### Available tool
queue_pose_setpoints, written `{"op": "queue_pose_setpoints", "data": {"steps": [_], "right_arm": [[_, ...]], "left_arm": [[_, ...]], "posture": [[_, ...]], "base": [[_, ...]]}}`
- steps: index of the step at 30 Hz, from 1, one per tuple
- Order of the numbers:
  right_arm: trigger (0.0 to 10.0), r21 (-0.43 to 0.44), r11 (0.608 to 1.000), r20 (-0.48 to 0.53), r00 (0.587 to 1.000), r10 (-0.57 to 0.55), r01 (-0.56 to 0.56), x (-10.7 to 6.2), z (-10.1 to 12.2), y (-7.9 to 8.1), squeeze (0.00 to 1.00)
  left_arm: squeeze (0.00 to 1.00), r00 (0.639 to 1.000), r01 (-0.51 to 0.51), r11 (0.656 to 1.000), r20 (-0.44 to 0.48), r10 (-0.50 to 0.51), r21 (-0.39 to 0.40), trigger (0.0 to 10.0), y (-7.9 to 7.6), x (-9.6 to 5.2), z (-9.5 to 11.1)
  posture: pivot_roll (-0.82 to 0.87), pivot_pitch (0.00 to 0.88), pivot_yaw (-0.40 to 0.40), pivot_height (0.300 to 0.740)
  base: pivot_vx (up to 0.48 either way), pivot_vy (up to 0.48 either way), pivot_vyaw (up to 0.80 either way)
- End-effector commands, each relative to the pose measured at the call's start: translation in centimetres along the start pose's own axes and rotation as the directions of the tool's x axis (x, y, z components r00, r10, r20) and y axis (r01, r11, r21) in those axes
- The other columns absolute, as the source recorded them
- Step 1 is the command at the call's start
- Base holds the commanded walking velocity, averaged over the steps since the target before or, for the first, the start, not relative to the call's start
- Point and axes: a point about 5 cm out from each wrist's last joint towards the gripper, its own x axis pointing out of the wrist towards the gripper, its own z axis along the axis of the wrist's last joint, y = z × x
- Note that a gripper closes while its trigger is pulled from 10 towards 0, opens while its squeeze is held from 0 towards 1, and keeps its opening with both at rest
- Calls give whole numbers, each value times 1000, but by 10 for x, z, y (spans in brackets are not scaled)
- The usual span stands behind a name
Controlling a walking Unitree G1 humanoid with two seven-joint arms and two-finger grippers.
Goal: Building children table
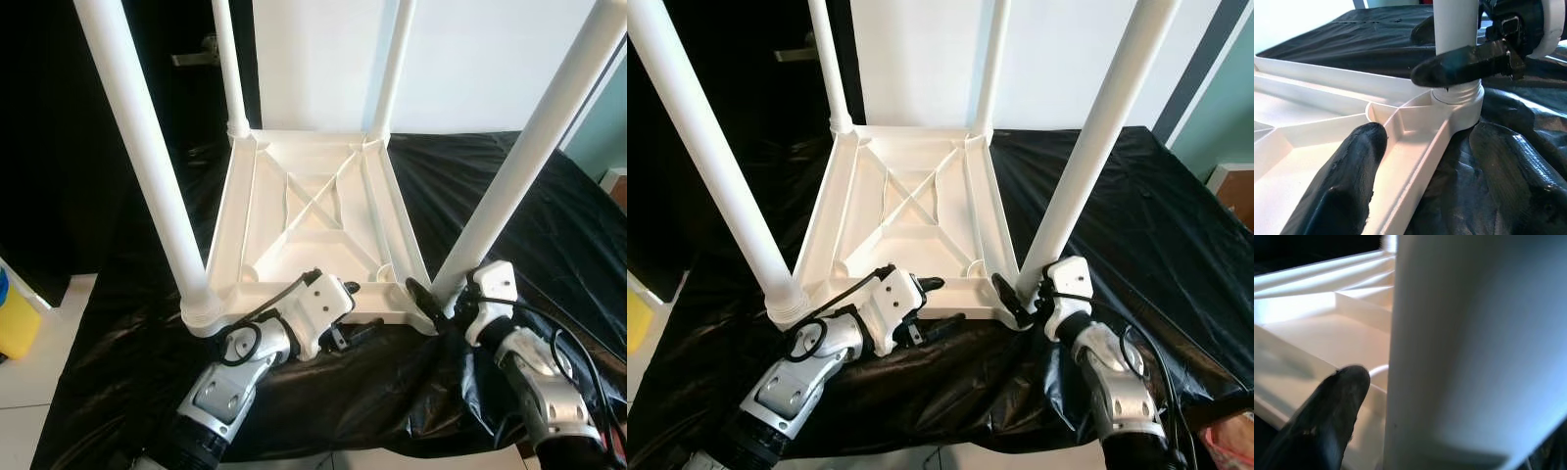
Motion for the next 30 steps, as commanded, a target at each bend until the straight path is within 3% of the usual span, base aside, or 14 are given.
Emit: {"op": "queue_pose_setpoints", "data": {"steps": [1,3,19,20,21,26,29,30], "right_arm": [[10000,-22,999,-33,998,47,-48,2,-4,2,0],[0,-40,995,-47,995,86,-88,5,-6,0,0],[0,-26,993,-67,992,111,-113,-1,-14,-1,0],[8275,-26,996,-60,995,85,-86,-3,-15,-1,0],[10000,-27,997,-55,996,66,-67,-4,-16,-1,0],[10000,-32,999,-43,999,-7,6,-6,-15,-2,0],[10000,-13,989,-24,989,-149,149,-7,-14,0,0],[10000,-13,989,-24,989,-149,149,-7,-14,0,0]], "left_arm": [[0,1000,9,1000,-6,-9,-3,10000,0,1,-2],[0,1000,4,1000,-7,-4,-2,10000,0,1,-2],[0,1000,-6,1000,-8,5,-8,10000,-1,-1,-2],[0,1000,-4,1000,-8,4,-9,10000,-2,-1,-2],[0,1000,-4,1000,-8,4,-9,10000,-2,-1,-2],[0,1000,-1,1000,-8,1,-10,10000,-2,-1,-2],[0,1000,4,1000,-10,-4,-12,10000,-3,-1,-3],[0,1000,4,1000,-10,-4,-12,10000,-3,-1,-3]], "posture": [[-27,0,-24,740],[-21,0,-31,740],[-17,0,-35,740],[-20,0,-34,740],[-20,0,-34,740],[-23,0,-33,740],[-29,0,-26,740],[-29,0,-26,740]], "base": [[0,0,0],[0,0,0],[0,0,0],[0,0,0],[0,0,0],[0,0,0],[0,0,0],[0,0,0]]}}
